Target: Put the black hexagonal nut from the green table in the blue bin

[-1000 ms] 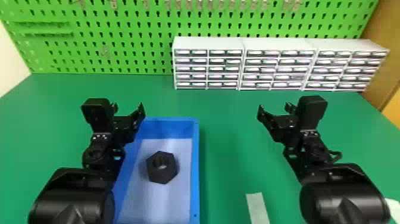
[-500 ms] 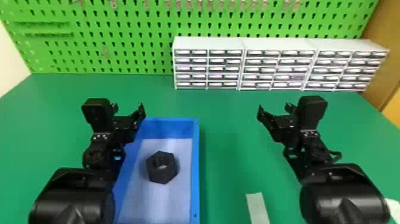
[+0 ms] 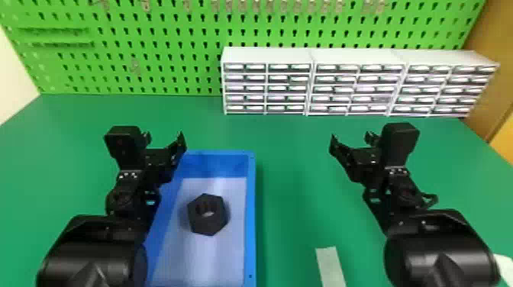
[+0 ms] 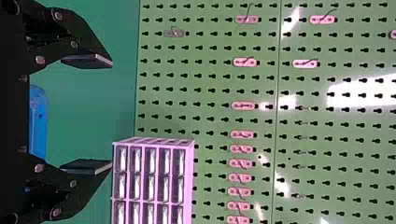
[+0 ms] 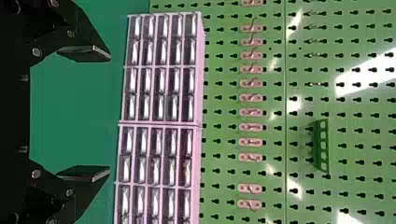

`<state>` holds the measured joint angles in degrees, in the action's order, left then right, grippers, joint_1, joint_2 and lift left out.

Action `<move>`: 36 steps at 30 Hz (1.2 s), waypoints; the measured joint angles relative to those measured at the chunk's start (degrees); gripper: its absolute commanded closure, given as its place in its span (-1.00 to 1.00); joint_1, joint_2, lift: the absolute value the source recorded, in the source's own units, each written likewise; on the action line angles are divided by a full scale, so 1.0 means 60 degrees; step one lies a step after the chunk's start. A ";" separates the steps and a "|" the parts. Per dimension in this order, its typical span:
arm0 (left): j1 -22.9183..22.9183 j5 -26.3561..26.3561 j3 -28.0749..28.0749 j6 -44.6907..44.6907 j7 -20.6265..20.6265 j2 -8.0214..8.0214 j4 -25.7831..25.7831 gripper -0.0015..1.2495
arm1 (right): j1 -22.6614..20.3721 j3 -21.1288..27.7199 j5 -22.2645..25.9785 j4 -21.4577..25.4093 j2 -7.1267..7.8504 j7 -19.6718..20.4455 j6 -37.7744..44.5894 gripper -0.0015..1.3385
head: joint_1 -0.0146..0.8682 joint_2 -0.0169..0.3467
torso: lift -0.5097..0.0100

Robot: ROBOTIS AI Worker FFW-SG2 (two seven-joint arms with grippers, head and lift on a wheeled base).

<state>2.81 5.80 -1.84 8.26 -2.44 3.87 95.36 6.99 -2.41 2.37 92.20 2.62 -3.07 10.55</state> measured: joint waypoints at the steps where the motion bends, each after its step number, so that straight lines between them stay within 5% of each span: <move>1: 0.0000 0.0000 0.0000 0.0000 -0.0001 0.0000 0.0000 -0.22 | 0.0004 -0.0004 0.0000 0.0000 0.0001 0.0000 0.0000 -0.38 | 0.59 -0.63 | 0.59; 36: 0.0000 0.0000 -0.0003 0.0000 0.0001 0.0000 0.0000 -0.22 | -0.0001 0.0020 0.0028 -0.0029 0.0003 0.0000 0.0043 -0.39 | 0.59 -0.63 | 0.59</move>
<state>2.81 5.80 -1.86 8.26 -2.44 3.87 95.36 6.98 -2.29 2.54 92.02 2.64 -3.07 10.80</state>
